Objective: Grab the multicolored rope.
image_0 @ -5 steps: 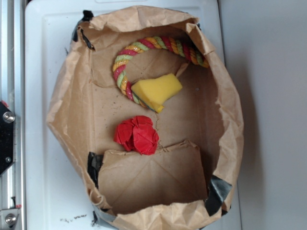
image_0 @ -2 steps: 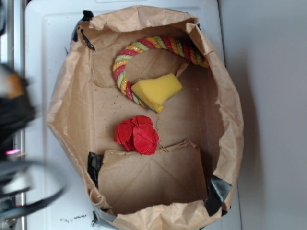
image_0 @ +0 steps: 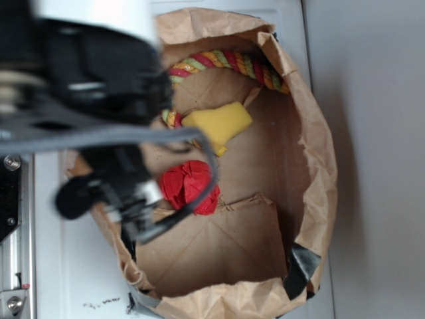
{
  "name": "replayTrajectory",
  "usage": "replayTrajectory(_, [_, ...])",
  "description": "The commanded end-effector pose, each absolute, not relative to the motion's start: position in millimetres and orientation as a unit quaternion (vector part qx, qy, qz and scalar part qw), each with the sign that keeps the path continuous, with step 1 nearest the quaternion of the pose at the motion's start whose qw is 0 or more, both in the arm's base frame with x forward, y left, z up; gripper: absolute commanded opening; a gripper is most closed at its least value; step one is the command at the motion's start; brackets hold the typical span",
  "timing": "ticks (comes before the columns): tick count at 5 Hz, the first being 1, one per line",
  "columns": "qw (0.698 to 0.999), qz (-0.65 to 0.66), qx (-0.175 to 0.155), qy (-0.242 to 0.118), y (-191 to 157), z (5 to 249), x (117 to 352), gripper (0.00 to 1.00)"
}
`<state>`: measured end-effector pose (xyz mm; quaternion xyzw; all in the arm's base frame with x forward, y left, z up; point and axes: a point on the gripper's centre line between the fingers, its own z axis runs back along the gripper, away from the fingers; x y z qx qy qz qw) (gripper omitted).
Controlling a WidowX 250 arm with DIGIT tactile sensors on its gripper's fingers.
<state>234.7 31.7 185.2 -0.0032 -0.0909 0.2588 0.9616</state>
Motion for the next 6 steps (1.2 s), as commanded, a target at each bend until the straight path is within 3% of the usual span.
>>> replayTrajectory(1, [0.888,0.429,0.005,-0.165,60,172,266,1.0])
replayTrajectory(3, [0.838,0.528,0.011,-0.141,82,152,268,1.0])
replayTrajectory(4, [0.808,0.579,0.019,-0.107,88,141,270,1.0])
replayTrajectory(6, [0.797,0.598,0.043,-0.079,116,117,280,1.0])
